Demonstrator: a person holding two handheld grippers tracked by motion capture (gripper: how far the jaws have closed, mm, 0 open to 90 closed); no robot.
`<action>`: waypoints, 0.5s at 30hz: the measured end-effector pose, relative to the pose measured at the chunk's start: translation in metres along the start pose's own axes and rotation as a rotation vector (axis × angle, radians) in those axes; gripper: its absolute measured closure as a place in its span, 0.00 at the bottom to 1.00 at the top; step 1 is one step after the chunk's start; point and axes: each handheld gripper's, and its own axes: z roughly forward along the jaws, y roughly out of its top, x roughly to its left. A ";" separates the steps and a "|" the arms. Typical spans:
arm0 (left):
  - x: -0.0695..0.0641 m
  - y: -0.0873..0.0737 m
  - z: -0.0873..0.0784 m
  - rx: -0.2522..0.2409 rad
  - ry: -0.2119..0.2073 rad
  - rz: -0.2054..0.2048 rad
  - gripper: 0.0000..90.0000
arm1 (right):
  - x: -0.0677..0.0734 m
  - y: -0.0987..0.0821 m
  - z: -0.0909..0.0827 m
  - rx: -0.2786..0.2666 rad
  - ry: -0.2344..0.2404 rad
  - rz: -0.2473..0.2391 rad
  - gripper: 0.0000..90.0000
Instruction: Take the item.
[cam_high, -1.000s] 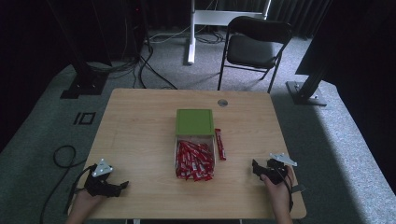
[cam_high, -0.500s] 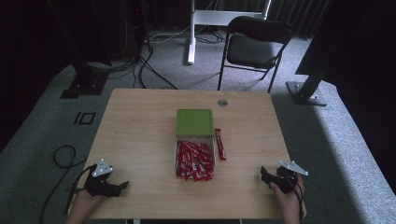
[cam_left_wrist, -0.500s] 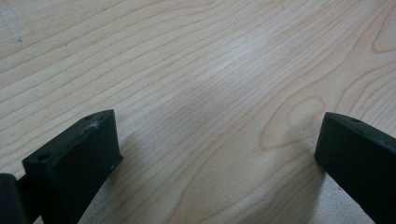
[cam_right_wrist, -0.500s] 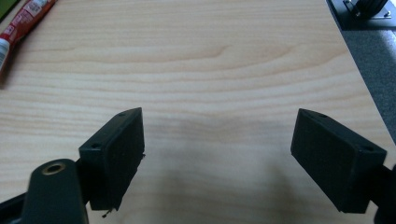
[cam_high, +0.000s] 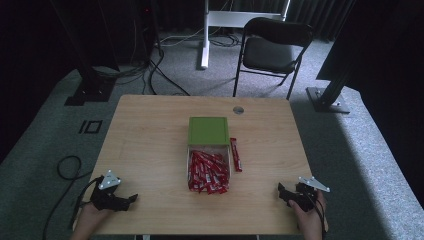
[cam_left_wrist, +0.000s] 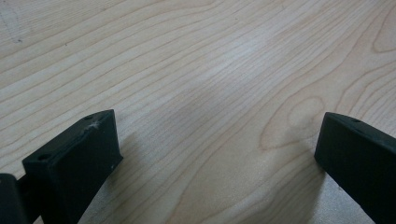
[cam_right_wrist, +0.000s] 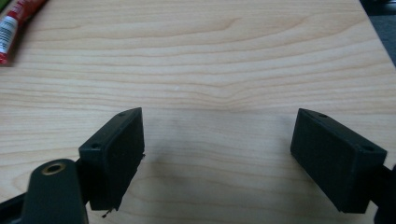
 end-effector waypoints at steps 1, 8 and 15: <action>0.000 0.000 0.000 0.001 0.000 0.001 0.01 | 0.000 0.000 0.000 0.002 -0.002 -0.006 0.19; 0.000 0.000 0.000 0.001 0.000 0.001 0.01 | 0.007 -0.001 0.001 0.025 0.020 -0.113 0.19; 0.000 0.000 0.000 0.000 0.000 0.001 0.01 | 0.011 -0.001 0.002 0.046 0.052 -0.187 0.13</action>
